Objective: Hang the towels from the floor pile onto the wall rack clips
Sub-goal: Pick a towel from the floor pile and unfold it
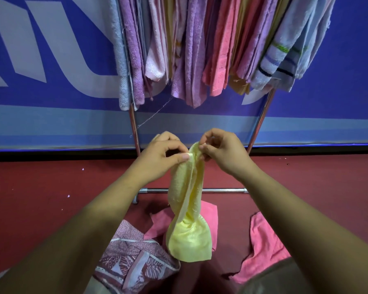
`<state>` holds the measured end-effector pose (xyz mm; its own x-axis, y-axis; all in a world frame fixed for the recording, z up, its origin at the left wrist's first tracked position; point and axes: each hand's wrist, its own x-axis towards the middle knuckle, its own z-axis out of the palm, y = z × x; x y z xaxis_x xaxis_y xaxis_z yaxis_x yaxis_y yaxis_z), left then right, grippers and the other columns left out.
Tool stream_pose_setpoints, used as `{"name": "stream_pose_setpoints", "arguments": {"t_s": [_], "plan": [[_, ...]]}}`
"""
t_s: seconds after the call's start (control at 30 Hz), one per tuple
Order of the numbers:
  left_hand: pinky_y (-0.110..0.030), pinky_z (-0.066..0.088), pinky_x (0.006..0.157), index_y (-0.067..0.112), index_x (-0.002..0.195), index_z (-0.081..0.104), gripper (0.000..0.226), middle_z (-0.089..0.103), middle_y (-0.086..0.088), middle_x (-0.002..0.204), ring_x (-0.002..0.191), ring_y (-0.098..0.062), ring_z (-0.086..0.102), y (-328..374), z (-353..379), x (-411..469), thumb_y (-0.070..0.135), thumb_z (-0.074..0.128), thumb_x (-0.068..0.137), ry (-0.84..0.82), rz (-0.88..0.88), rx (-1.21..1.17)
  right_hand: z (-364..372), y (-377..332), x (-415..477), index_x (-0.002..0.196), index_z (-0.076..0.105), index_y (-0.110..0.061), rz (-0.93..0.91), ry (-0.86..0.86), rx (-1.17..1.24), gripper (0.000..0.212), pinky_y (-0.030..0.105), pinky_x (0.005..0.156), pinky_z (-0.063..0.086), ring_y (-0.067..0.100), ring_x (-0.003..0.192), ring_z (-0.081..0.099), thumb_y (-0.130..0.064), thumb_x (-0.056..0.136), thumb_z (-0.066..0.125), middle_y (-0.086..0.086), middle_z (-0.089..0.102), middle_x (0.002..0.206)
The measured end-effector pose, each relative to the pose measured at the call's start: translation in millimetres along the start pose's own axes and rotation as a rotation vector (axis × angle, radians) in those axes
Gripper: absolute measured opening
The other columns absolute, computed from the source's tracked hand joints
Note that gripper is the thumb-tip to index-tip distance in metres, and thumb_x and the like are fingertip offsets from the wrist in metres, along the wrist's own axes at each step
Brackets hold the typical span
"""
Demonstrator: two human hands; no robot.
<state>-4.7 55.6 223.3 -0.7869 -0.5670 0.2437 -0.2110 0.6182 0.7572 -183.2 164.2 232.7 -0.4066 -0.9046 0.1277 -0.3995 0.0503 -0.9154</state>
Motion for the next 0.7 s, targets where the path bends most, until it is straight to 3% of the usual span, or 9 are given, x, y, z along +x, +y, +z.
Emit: {"name": "stream_pose_setpoints", "arguments": {"t_s": [0.07,0.13,0.3,0.47,0.53,0.63,0.7], "plan": [[-0.034,0.048,0.078,0.028,0.084,0.073,0.007,0.066,0.002,0.088,0.083,-0.01,0.061,1,0,1,0.034,0.07,0.083,0.017,-0.048,-0.108,3,-1,-2,0.086,0.066,-0.004,0.006,-0.065,0.058,0.017,0.043,0.073,0.057,0.023,0.066,0.065,0.009,0.092,0.057,0.007,0.068,0.069],[-0.041,0.05,0.073,0.025,0.083,0.072,0.012,0.069,0.001,0.077,0.071,-0.009,0.059,2,-1,2,0.037,0.07,0.082,0.019,-0.092,-0.151,3,-4,-4,0.091,0.07,-0.001,0.001,-0.137,0.086,0.015,0.031,0.076,0.055,0.017,0.07,0.065,0.006,0.091,0.056,0.005,0.07,0.073],[-0.045,0.052,0.077,0.026,0.082,0.071,0.015,0.071,-0.006,0.08,0.074,-0.011,0.06,-1,-1,2,0.04,0.07,0.08,0.01,-0.123,-0.176,6,-9,-9,0.093,0.072,-0.004,-0.036,-0.201,0.042,0.006,0.016,0.072,0.05,0.002,0.072,0.065,-0.01,0.09,0.072,-0.007,0.072,0.077],[-0.025,0.044,0.069,0.021,0.082,0.071,0.008,0.068,0.002,0.074,0.069,-0.003,0.056,-1,0,0,0.023,0.071,0.089,-0.003,-0.121,-0.229,5,-6,-7,0.088,0.071,-0.008,-0.037,-0.216,-0.003,0.006,0.021,0.071,0.052,0.003,0.069,0.064,-0.014,0.089,0.074,-0.007,0.071,0.074],[-0.021,0.043,0.069,0.02,0.08,0.07,0.009,0.066,0.006,0.076,0.07,-0.001,0.055,0,-1,0,0.023,0.071,0.089,-0.03,-0.114,-0.207,6,-5,-8,0.087,0.07,-0.01,-0.058,-0.22,-0.045,0.005,0.031,0.071,0.052,0.007,0.067,0.061,-0.014,0.09,0.071,-0.005,0.068,0.073],[-0.022,0.041,0.082,0.019,0.074,0.071,0.021,0.059,0.005,0.093,0.087,-0.005,0.053,-13,-6,0,0.037,0.075,0.084,-0.172,-0.111,0.063,4,-4,-5,0.084,0.065,-0.014,-0.066,-0.17,-0.022,0.005,0.044,0.067,0.049,0.014,0.066,0.055,-0.016,0.088,0.065,-0.001,0.063,0.07],[-0.024,0.038,0.091,0.02,0.074,0.074,0.024,0.055,0.007,0.1,0.098,-0.009,0.048,-24,-14,-2,0.044,0.076,0.08,-0.24,-0.167,0.21,-2,-3,-1,0.083,0.062,-0.015,-0.056,-0.084,0.058,0.005,0.043,0.066,0.047,0.018,0.067,0.053,-0.018,0.086,0.062,0.002,0.06,0.07]]}}
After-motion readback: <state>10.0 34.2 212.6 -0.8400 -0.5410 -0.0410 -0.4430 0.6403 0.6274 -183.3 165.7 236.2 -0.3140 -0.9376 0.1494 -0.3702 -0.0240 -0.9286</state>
